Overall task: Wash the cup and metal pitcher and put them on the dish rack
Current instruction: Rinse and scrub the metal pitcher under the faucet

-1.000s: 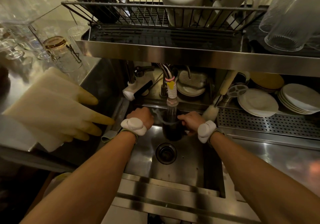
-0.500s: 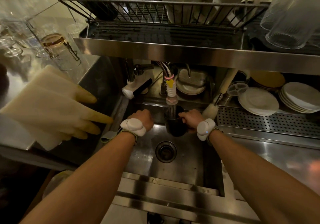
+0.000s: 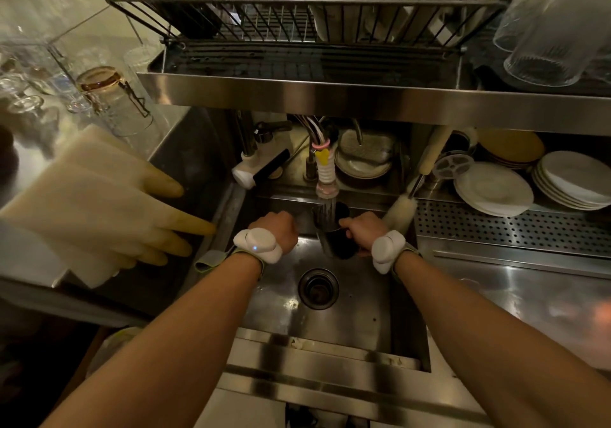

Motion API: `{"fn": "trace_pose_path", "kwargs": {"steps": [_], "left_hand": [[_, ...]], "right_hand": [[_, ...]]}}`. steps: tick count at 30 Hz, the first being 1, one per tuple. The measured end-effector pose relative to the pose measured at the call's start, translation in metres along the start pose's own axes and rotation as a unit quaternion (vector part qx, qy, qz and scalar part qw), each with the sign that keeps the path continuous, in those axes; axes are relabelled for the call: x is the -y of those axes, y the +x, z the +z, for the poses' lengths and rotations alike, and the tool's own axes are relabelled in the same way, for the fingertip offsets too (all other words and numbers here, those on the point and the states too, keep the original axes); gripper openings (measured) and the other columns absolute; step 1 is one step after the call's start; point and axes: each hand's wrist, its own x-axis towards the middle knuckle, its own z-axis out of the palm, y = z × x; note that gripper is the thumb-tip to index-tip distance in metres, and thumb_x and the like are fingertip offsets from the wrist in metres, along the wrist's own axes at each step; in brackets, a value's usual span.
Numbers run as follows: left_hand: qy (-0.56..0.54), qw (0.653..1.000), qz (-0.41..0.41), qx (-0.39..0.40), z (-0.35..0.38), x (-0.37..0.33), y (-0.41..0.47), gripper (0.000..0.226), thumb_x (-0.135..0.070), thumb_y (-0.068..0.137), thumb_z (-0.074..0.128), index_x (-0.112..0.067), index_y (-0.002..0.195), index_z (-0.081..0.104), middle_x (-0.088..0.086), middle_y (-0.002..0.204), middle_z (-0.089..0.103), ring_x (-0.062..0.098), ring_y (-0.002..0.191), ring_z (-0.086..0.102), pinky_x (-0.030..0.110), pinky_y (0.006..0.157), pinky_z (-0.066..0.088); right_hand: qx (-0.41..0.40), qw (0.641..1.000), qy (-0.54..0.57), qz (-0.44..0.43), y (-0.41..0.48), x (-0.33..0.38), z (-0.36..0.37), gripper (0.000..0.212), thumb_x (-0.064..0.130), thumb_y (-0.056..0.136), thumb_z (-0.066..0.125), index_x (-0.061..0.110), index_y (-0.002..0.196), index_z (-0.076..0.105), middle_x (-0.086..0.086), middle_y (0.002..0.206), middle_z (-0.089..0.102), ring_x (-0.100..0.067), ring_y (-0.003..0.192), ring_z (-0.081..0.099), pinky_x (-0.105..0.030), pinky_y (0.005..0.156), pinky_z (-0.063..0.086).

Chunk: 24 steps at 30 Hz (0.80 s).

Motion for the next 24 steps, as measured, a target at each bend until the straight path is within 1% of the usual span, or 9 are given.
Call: {"fn": "trace_pose_path", "kwargs": {"steps": [2,3,4,7,10,14,17,20,24], "left_hand": [[-0.004,1.0,-0.004,0.004,-0.002,0.001,0.0,0.033,-0.032,0.091,0.046,-0.017,0.113,0.066,0.014,0.118,0.065,0.037,0.104,0.063,0.039,0.084,0.052],[-0.006,1.0,-0.004,0.004,-0.002,0.002,0.0,0.033,-0.032,0.091,0.046,-0.017,0.112,0.066,0.014,0.118,0.065,0.037,0.104,0.063,0.039,0.085,0.052],[-0.005,1.0,-0.005,0.002,-0.003,0.003,0.0,0.033,-0.032,0.091,0.046,-0.017,0.112,0.067,0.014,0.117,0.066,0.037,0.103,0.064,0.039,0.086,0.054],[-0.002,1.0,-0.007,-0.002,0.0,0.005,-0.001,0.032,-0.031,0.091,0.047,-0.017,0.111,0.067,0.014,0.116,0.066,0.036,0.102,0.064,0.041,0.087,0.054],[-0.003,1.0,-0.014,0.002,0.0,0.007,0.0,0.035,-0.034,0.092,0.044,-0.017,0.113,0.066,0.015,0.118,0.066,0.037,0.104,0.064,0.041,0.088,0.054],[0.005,1.0,-0.011,-0.004,0.002,0.005,0.0,0.033,-0.034,0.092,0.045,-0.017,0.112,0.066,0.015,0.118,0.065,0.037,0.105,0.063,0.041,0.088,0.053],[0.009,1.0,-0.012,0.002,0.003,0.004,0.002,0.034,-0.034,0.092,0.046,-0.017,0.114,0.065,0.016,0.12,0.063,0.038,0.106,0.062,0.041,0.087,0.052],[0.005,1.0,-0.011,0.005,0.003,0.004,0.001,0.035,-0.035,0.093,0.045,-0.016,0.114,0.065,0.017,0.119,0.064,0.039,0.106,0.062,0.041,0.087,0.052],[0.006,1.0,-0.008,0.001,0.003,0.004,0.0,0.034,-0.036,0.093,0.045,-0.017,0.114,0.065,0.015,0.119,0.064,0.038,0.106,0.062,0.042,0.089,0.052]], "right_hand": [[0.006,1.0,0.006,0.008,-0.001,0.002,-0.004,0.04,0.032,0.089,0.057,0.014,0.053,0.051,-0.002,0.06,0.054,-0.019,0.062,0.053,-0.034,0.068,0.046],[0.008,1.0,0.0,0.01,0.001,0.002,-0.005,0.04,0.032,0.089,0.057,0.014,0.054,0.051,-0.002,0.061,0.055,-0.019,0.064,0.054,-0.036,0.073,0.047],[0.007,1.0,-0.01,0.008,0.001,0.003,-0.005,0.04,0.032,0.09,0.056,0.014,0.055,0.051,-0.002,0.062,0.054,-0.018,0.064,0.053,-0.036,0.074,0.046],[0.008,1.0,-0.016,-0.002,0.001,0.005,0.001,0.038,0.03,0.09,0.056,0.014,0.056,0.053,-0.001,0.061,0.054,-0.015,0.058,0.05,-0.03,0.063,0.042],[0.012,1.0,-0.018,0.003,-0.001,0.005,-0.004,0.042,0.03,0.091,0.055,0.014,0.053,0.049,-0.001,0.059,0.052,-0.016,0.059,0.05,-0.031,0.066,0.041],[0.017,0.998,-0.055,-0.011,0.004,0.008,-0.002,0.039,0.03,0.09,0.055,0.014,0.054,0.052,0.0,0.059,0.053,-0.014,0.057,0.049,-0.026,0.057,0.037],[0.022,0.999,-0.026,-0.016,0.004,0.008,0.002,0.041,0.03,0.089,0.057,0.014,0.052,0.053,-0.001,0.057,0.054,-0.016,0.056,0.049,-0.03,0.061,0.039],[0.022,0.998,-0.053,-0.02,0.005,0.009,-0.003,0.042,0.031,0.091,0.055,0.014,0.053,0.051,-0.001,0.058,0.053,-0.016,0.057,0.049,-0.031,0.065,0.041],[0.023,0.996,-0.07,-0.059,0.008,0.007,0.012,0.042,0.037,0.092,0.055,0.016,0.055,0.054,0.002,0.059,0.054,-0.012,0.055,0.049,-0.024,0.054,0.036]]}}
